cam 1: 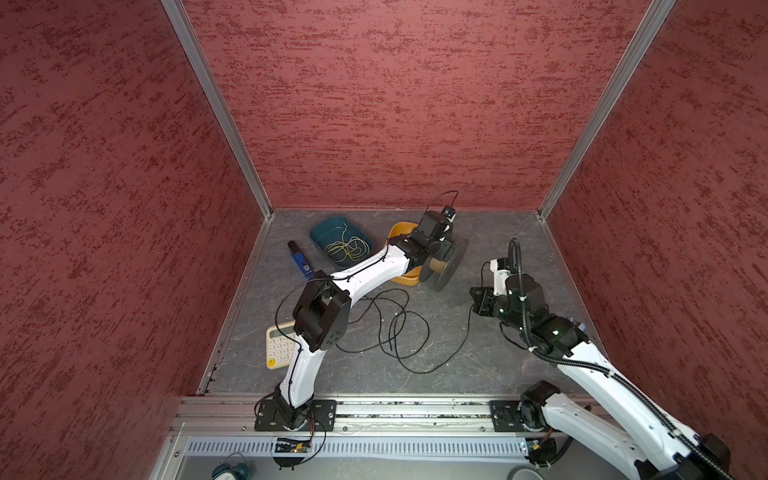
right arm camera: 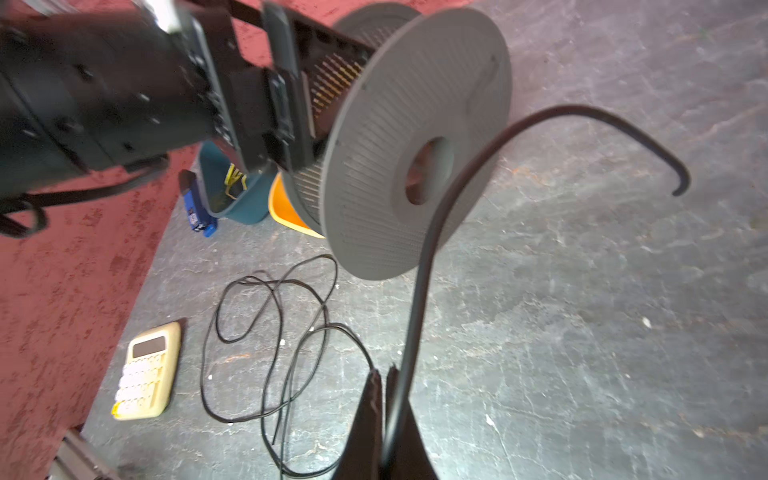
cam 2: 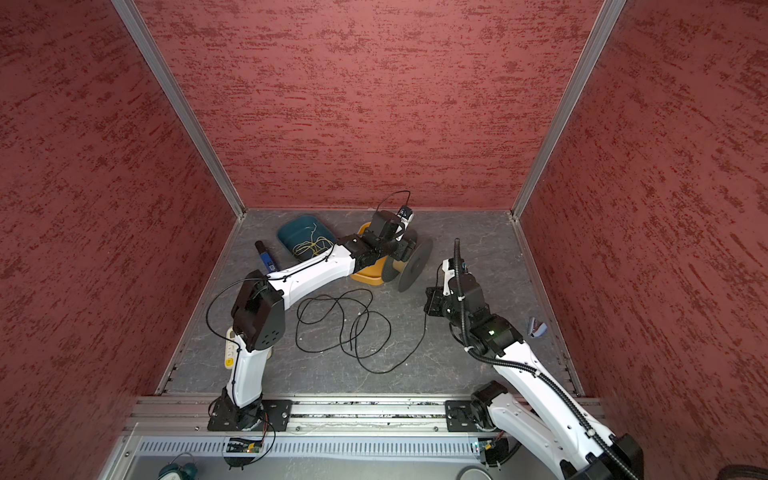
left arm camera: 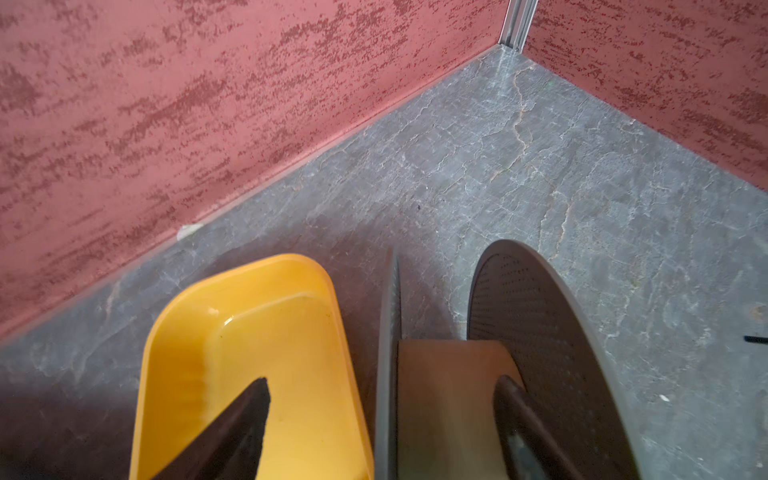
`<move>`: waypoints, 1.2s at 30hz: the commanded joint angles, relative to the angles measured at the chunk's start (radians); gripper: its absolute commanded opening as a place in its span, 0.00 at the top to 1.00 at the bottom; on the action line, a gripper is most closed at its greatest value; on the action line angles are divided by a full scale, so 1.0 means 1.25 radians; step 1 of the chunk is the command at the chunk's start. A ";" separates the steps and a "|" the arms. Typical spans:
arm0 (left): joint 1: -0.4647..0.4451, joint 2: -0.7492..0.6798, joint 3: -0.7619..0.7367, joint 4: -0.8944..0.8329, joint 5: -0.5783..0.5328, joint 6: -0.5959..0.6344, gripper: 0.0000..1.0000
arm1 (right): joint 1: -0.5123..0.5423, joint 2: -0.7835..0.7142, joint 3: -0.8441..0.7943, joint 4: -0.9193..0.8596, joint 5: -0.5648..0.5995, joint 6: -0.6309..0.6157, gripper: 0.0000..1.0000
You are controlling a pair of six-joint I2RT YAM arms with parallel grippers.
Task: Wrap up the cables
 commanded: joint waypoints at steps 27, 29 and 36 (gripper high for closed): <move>0.043 -0.407 -0.521 0.478 0.418 0.249 0.14 | -0.076 0.168 0.260 0.055 -0.616 -0.114 1.00; 0.045 -0.393 -0.516 0.499 0.423 0.256 0.14 | -0.076 0.177 0.265 0.043 -0.620 -0.115 1.00; 0.047 -0.332 -0.476 0.533 0.428 0.296 0.17 | -0.076 0.193 0.262 0.045 -0.635 -0.108 1.00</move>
